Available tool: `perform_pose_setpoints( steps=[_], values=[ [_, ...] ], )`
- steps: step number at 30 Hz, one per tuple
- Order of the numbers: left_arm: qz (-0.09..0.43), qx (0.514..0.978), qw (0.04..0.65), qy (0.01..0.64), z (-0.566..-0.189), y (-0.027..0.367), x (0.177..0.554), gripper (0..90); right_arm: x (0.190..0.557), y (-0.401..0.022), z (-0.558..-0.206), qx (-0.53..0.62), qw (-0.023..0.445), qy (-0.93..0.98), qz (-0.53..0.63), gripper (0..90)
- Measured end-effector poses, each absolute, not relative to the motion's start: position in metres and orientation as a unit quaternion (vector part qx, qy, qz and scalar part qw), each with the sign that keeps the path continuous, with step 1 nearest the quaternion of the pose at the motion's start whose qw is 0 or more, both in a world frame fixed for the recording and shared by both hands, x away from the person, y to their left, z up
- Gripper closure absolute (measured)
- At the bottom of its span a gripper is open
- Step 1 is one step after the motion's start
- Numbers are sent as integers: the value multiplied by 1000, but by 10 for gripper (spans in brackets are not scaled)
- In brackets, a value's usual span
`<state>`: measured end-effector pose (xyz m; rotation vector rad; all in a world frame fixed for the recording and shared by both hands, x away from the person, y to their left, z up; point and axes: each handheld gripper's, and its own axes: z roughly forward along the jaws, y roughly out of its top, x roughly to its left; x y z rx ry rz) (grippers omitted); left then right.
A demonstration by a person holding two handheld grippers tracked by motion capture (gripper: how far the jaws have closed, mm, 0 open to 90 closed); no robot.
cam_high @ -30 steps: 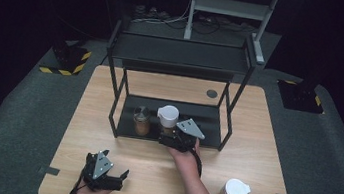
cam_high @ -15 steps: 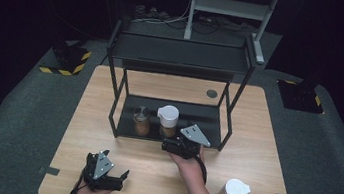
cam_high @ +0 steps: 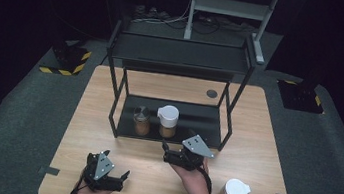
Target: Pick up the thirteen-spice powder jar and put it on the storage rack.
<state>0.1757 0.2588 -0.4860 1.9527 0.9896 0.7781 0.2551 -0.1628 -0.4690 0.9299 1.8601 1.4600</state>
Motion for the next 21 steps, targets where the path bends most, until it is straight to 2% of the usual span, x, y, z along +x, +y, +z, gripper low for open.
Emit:
perform_pose_setpoints(
  steps=[21],
  values=[
    [316, 776, 390, 381, -486, 255, 174, 8, 214, -180, -482, 325, 295, 725, 530, 0]
  ],
)
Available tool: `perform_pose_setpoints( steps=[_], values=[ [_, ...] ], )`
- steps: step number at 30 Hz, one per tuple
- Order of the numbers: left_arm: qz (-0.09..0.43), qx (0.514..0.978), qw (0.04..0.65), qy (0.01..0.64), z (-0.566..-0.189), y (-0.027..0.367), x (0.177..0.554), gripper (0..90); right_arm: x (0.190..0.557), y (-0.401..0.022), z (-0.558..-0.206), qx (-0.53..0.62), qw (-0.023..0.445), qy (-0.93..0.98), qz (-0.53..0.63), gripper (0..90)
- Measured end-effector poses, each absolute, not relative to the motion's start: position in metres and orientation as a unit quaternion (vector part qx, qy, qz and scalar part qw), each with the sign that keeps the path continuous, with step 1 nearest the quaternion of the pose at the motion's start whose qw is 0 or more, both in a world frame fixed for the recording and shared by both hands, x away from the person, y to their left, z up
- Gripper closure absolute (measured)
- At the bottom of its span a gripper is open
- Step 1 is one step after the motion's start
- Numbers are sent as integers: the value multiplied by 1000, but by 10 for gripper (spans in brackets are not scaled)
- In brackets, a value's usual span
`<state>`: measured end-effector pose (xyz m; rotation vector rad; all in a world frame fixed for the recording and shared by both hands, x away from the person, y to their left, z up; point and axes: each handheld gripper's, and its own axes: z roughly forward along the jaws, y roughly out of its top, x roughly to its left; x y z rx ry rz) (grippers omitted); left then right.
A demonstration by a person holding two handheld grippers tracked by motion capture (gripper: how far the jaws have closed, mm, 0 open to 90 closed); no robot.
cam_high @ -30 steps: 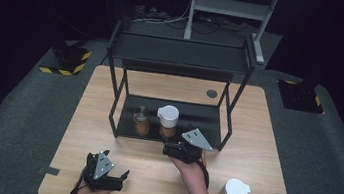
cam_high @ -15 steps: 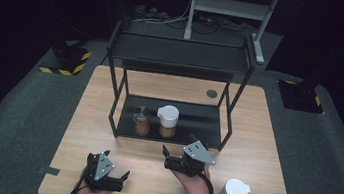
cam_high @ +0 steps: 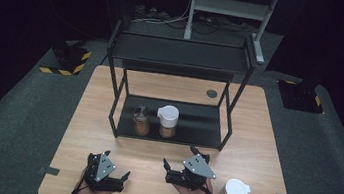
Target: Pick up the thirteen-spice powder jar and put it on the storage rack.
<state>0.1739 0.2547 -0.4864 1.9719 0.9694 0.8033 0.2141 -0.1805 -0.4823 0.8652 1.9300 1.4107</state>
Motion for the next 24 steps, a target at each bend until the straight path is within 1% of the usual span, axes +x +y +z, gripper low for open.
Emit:
perform_pose_setpoints(
  steps=[7, 18, 24],
  values=[
    [318, 778, 388, 379, -486, 253, 174, 8, 202, -184, -491, 318, 299, 736, 517, 0],
    [320, 780, 385, 376, -486, 252, 173, 8, 192, -188, -501, 325, 289, 757, 487, 0],
    [320, 780, 385, 375, -486, 252, 173, 9, 188, -186, -501, 309, 301, 766, 477, 0]
  ],
)
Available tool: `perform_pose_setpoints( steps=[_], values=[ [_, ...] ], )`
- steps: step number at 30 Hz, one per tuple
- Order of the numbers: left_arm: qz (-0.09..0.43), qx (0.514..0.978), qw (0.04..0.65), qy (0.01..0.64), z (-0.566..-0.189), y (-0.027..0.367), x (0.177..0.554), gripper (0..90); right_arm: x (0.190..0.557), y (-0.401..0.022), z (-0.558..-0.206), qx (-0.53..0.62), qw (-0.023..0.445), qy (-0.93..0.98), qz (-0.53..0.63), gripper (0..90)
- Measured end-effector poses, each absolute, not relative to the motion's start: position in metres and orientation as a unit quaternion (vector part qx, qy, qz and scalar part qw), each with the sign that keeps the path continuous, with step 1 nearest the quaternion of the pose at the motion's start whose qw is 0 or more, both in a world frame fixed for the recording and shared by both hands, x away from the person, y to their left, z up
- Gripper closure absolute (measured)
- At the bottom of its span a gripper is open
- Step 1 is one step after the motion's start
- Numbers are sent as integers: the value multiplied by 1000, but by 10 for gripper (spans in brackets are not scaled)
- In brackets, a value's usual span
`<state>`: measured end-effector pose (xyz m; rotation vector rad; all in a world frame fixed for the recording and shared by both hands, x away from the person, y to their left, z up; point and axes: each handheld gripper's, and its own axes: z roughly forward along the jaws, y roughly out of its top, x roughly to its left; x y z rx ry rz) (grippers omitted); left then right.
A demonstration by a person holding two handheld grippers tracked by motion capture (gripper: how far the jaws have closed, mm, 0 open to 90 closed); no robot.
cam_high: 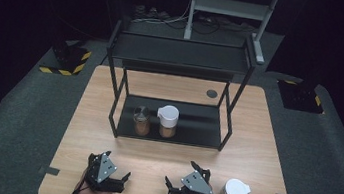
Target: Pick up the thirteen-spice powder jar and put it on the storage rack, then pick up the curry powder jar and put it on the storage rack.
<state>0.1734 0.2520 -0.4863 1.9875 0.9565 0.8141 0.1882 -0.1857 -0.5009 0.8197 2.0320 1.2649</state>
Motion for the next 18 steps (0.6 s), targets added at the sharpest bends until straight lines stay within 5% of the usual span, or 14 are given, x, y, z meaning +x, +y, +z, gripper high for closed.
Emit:
perform_pose_setpoints(
  steps=[18],
  values=[
    [327, 783, 378, 369, -487, 248, 172, 9, 188, -186, -501, 294, 302, 772, 475, 0]
  ],
)
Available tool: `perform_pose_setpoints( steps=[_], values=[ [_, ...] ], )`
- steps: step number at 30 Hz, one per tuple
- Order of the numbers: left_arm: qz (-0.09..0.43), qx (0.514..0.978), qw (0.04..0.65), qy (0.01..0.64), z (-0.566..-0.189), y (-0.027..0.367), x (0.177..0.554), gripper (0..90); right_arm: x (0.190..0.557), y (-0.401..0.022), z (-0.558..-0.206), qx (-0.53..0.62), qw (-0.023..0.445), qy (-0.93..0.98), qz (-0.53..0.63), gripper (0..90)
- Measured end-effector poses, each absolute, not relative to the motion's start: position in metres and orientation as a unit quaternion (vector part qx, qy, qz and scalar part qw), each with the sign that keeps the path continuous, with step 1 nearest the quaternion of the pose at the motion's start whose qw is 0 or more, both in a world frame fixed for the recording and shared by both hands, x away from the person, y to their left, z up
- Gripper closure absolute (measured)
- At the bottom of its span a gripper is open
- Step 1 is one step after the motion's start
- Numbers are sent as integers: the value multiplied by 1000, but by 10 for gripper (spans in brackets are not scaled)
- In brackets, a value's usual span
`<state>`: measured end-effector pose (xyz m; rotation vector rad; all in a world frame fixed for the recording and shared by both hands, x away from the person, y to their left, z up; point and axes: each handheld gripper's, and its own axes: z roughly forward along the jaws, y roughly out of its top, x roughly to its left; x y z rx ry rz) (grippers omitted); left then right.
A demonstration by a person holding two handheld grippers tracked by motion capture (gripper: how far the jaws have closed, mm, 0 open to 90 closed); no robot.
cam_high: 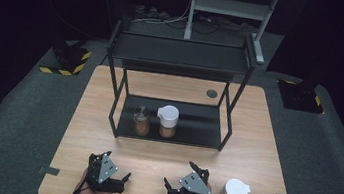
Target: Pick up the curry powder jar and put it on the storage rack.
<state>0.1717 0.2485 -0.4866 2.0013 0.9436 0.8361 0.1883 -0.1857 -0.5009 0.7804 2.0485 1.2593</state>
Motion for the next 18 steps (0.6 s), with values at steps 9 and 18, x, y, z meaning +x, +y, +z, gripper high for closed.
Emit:
perform_pose_setpoints(
  steps=[9, 18],
  values=[
    [327, 789, 376, 359, -486, 248, 172, 9, 189, -185, -501, 297, 302, 771, 475, 0],
    [324, 791, 375, 358, -486, 248, 173, 9, 187, -184, -500, 293, 304, 772, 476, 0]
  ],
)
